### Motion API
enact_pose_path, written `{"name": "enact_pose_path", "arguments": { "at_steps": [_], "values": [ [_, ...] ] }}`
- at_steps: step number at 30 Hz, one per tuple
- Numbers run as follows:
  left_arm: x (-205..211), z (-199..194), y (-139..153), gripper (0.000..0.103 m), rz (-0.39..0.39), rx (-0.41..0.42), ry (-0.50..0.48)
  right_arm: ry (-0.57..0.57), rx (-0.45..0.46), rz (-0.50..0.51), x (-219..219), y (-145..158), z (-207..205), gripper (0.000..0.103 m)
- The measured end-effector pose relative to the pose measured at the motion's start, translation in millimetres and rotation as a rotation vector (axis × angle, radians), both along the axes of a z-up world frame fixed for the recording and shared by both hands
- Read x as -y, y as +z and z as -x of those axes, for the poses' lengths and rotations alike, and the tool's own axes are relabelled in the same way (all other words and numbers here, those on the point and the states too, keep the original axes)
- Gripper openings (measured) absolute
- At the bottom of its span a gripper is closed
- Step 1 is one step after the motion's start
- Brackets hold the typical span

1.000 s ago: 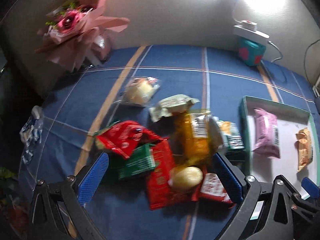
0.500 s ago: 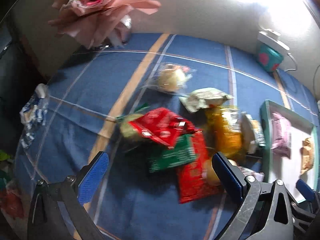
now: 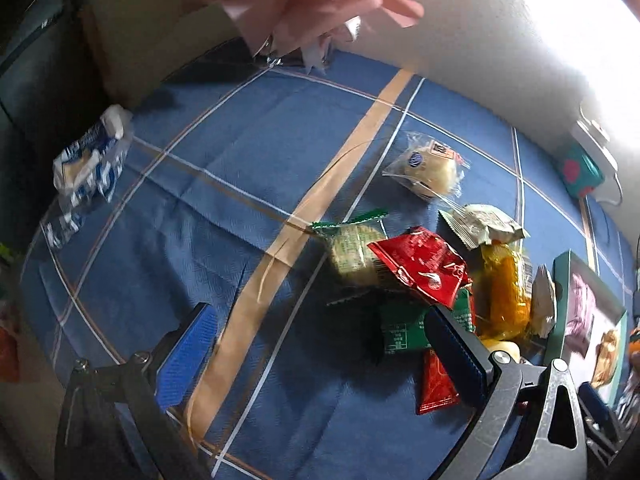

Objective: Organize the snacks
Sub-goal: 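Move both grippers back toward the snack pile, then grasp the red-and-white milk biscuit pack with the right gripper while the left grasps the green biscuit pack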

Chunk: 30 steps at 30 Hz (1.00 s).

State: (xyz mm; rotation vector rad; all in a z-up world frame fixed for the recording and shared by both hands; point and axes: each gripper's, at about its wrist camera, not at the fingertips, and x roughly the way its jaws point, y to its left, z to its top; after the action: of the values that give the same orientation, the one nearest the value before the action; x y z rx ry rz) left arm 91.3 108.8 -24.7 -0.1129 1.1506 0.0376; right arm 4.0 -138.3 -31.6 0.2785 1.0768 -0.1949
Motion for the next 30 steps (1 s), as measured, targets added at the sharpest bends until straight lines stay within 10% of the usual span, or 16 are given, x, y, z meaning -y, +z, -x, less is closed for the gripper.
{"name": "enact_pose_path", "arguments": {
  "at_steps": [9,30],
  "values": [
    [8,-13,-15,0.103,0.058,-0.054,-0.02,0.055,-0.03,-0.022,-14,-14,-16,0.075],
    [46,-31,-68,0.101,0.174,-0.15,-0.089,0.05,-0.124,0.003,-11,-44,-28,0.074]
  ]
}}
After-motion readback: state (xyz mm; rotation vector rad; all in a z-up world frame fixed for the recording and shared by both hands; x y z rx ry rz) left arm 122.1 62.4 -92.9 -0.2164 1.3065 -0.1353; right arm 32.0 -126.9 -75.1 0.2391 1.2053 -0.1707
